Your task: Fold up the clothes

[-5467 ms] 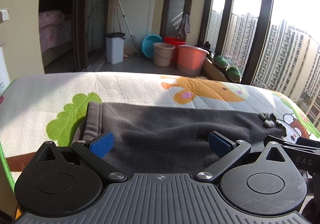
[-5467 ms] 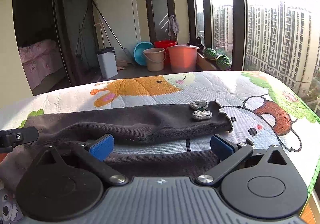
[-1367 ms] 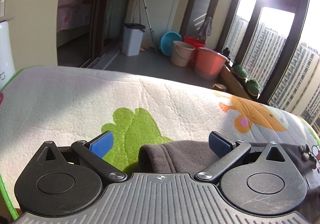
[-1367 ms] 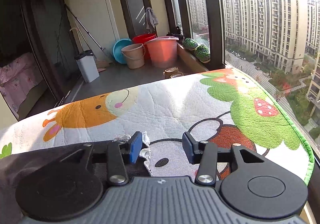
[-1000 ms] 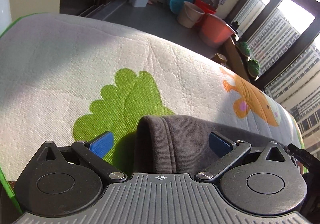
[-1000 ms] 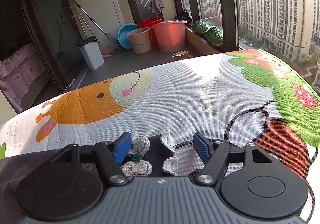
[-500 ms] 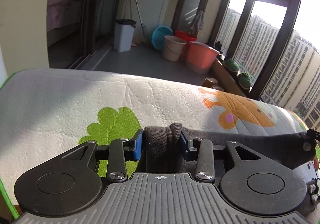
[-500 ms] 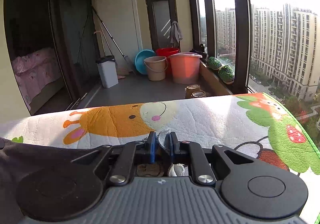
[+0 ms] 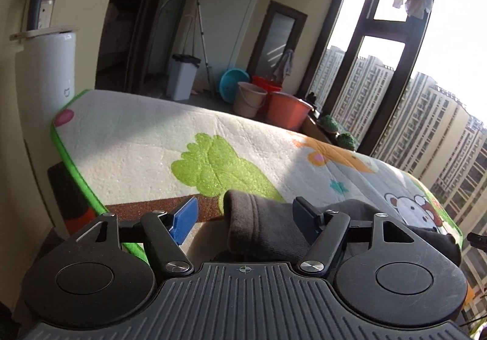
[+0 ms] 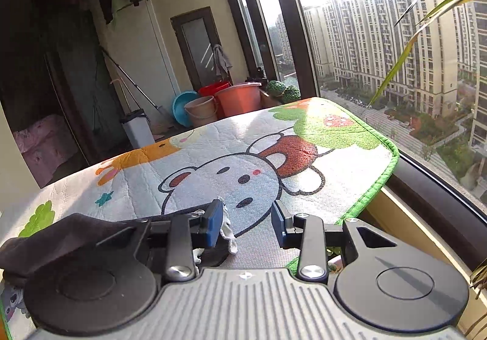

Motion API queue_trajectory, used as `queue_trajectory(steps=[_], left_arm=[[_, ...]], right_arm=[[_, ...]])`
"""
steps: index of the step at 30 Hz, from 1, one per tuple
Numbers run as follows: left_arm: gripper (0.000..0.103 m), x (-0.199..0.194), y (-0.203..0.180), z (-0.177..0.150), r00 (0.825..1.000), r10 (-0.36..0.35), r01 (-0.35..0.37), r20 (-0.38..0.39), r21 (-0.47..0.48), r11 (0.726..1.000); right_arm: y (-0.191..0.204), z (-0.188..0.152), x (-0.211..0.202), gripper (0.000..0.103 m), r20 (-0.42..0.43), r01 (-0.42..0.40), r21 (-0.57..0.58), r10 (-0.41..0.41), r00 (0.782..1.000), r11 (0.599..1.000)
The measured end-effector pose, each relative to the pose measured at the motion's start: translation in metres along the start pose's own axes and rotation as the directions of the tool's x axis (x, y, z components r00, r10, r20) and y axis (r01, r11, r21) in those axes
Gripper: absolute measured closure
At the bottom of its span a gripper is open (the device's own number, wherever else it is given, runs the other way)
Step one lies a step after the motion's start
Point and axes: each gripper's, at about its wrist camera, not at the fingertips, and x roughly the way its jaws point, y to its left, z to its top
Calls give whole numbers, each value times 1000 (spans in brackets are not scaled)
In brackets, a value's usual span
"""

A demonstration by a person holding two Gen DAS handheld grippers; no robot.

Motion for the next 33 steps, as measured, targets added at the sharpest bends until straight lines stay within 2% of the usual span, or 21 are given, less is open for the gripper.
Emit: queue_trajectory(steps=[2, 4, 6, 8, 9, 10, 11, 12, 13, 15, 18, 19, 21, 23, 25, 26, 27, 29, 30, 31, 33], left_arm=[[13, 8, -2, 5, 1000, -5, 5, -14, -18, 1000], [10, 20, -7, 6, 999, 20, -20, -37, -7, 1000], [9, 35, -12, 5, 996, 42, -42, -78, 1, 999], [9, 55, -11, 2, 990, 43, -47, -137, -21, 999], [9, 66, -10, 1, 985, 53, -59, -164, -31, 998], [11, 77, -10, 0, 980, 70, -77, -188, -33, 996], [15, 85, -11, -1, 976, 88, -94, -198, -23, 995], [46, 90, -13, -1, 975, 102, -103, -198, 5, 995], [63, 92, -16, -1, 975, 101, -99, -199, 22, 995], [72, 82, -22, 4, 984, 84, -78, -157, 40, 996], [72, 55, -29, 8, 995, 35, -28, -97, 67, 997], [72, 48, -32, 7, 996, 26, -20, -88, 74, 997], [70, 35, -33, -1, 996, 34, -26, -86, 96, 995], [63, 35, -27, -10, 992, 69, -59, -105, 93, 994], [58, 39, -17, -16, 984, 131, -122, -117, 77, 990], [53, 40, -10, -16, 983, 137, -132, -122, 48, 990], [44, 38, -3, -15, 983, 139, -138, -121, 11, 990], [38, 33, 0, -9, 987, 135, -138, -91, -27, 990], [32, 29, -5, -7, 990, 119, -121, -71, -24, 992], [25, 26, -10, -4, 994, 101, -102, -51, -18, 995], [16, 24, -29, 0, 999, 30, -30, -37, 17, 999]], right_arm=[[-5, 1, 6, 67, -44, -59, 91, 64, 997, 994], [2, -6, 12, 55, -90, -135, 144, 148, 985, 980], [19, -16, 19, 48, -126, -142, 94, 154, 980, 985], [39, -28, 27, 49, -166, -109, 13, 110, 980, 994], [46, -31, 30, 69, -172, -106, -15, 102, 980, 994], [54, -34, 32, 84, -179, -102, -44, 93, 980, 994], [62, -37, 34, 86, -185, -99, -72, 84, 979, 992], [69, -36, 33, 89, -173, -99, -103, 80, 982, 990], [77, -28, 29, 89, -139, -107, -132, 88, 986, 985], [88, -7, 19, 90, -64, -125, -175, 116, 991, 977], [97, 24, 8, 90, 50, -103, -234, 118, 992, 967], [96, 29, 8, 90, 68, -87, -241, 106, 992, 967], [84, 29, 16, 89, 43, -71, -214, 82, 996, 974], [67, 19, 33, 86, -21, -32, -181, 29, 999, 983], [49, 4, 48, 85, -71, 41, -147, -51, 996, 988], [40, -2, 52, 84, -88, 70, -114, -80, 993, 991], [28, -8, 54, 81, -106, 65, -50, -70, 992, 997], [11, -12, 50, 71, -115, 14, 90, -4, 993, 996], [4, -14, 48, 61, -109, 3, 148, 13, 994, 989], [1, -16, 46, 57, -100, -2, 188, 22, 995, 982], [-1, -22, 42, 57, -82, -13, 240, 34, 996, 971]])
